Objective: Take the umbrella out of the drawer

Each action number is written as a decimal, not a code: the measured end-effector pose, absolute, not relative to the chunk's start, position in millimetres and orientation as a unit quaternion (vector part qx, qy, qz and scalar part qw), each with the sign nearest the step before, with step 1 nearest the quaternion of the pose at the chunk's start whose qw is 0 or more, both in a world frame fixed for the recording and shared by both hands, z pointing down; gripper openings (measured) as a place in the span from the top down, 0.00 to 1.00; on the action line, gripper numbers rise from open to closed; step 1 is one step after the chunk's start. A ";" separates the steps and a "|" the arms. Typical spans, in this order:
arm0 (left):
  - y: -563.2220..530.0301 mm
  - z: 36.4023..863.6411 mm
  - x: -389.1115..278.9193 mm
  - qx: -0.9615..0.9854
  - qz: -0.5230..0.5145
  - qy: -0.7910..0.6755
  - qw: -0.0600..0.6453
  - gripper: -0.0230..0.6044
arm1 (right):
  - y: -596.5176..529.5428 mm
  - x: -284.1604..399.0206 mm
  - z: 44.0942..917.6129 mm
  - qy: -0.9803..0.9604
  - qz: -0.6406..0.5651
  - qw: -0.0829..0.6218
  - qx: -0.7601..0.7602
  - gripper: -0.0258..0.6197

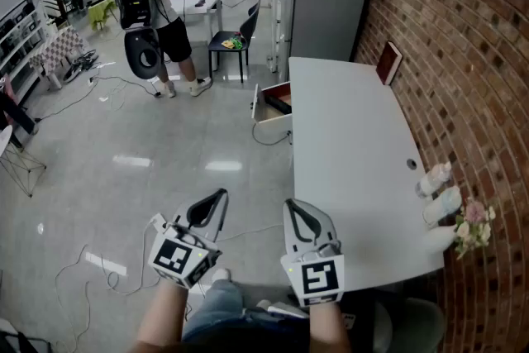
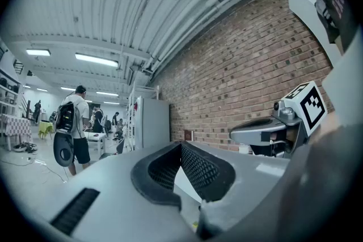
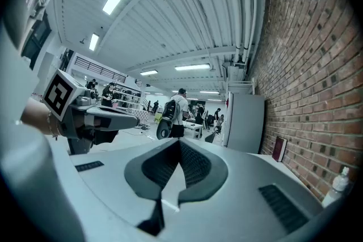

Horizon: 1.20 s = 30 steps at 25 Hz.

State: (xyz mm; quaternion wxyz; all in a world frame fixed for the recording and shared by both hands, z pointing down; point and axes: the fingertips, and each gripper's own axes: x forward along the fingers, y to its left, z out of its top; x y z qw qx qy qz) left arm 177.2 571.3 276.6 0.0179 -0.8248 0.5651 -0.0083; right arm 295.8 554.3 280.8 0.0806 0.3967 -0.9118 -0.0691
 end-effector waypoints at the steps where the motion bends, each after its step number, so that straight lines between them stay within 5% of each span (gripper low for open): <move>1: 570.8 276.4 180.0 -0.825 -0.004 0.564 0.015 0.97 | 554.0 297.5 281.4 -0.912 -0.069 0.079 0.396 0.97; 15: 526.4 291.5 186.3 -0.848 0.017 0.529 -0.034 0.97 | 517.7 294.6 293.5 -0.913 -0.098 0.108 0.380 0.97; 30: 367.7 303.4 80.7 -0.877 -0.012 0.479 -0.033 0.96 | 369.9 180.9 300.0 -0.908 -0.064 0.120 0.397 0.97</move>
